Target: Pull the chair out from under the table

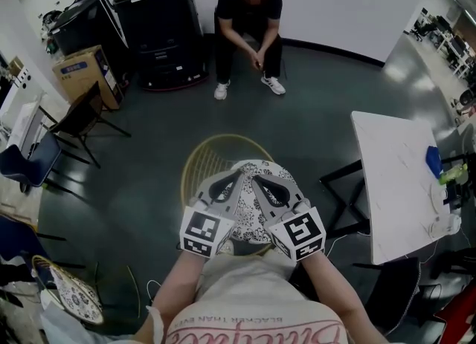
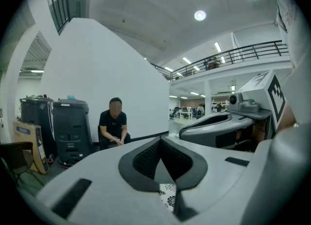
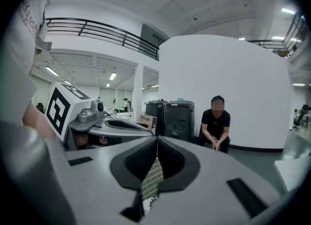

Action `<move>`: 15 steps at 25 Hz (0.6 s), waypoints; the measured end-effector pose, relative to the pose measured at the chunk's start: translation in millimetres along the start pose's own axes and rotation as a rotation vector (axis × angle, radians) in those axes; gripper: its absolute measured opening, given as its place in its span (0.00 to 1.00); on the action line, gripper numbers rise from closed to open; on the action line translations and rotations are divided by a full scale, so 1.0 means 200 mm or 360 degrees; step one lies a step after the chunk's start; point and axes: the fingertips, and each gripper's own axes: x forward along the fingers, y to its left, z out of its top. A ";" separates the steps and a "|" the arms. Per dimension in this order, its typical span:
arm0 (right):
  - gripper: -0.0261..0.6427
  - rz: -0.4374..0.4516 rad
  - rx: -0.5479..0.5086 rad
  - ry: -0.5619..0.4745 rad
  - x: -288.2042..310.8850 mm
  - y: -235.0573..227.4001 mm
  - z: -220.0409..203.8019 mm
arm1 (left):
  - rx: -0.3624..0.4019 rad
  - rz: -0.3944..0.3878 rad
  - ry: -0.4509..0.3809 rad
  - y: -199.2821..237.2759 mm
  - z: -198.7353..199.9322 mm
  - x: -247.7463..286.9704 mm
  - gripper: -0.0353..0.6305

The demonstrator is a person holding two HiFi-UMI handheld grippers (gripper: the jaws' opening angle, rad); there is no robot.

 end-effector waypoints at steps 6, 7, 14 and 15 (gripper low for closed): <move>0.05 -0.0007 0.0011 -0.0002 0.01 -0.02 0.00 | 0.0023 -0.0033 -0.0007 -0.03 0.01 0.03 0.06; 0.05 -0.0005 0.0009 0.0001 0.01 -0.02 -0.01 | 0.0022 -0.0034 -0.0006 -0.03 0.01 0.04 0.06; 0.05 -0.0019 0.0010 0.0009 0.01 -0.05 -0.03 | 0.0027 -0.0018 -0.0007 -0.02 0.00 0.06 0.06; 0.05 -0.0018 0.0011 0.0007 0.01 -0.05 -0.03 | 0.0030 -0.0015 -0.0008 -0.02 0.00 0.06 0.06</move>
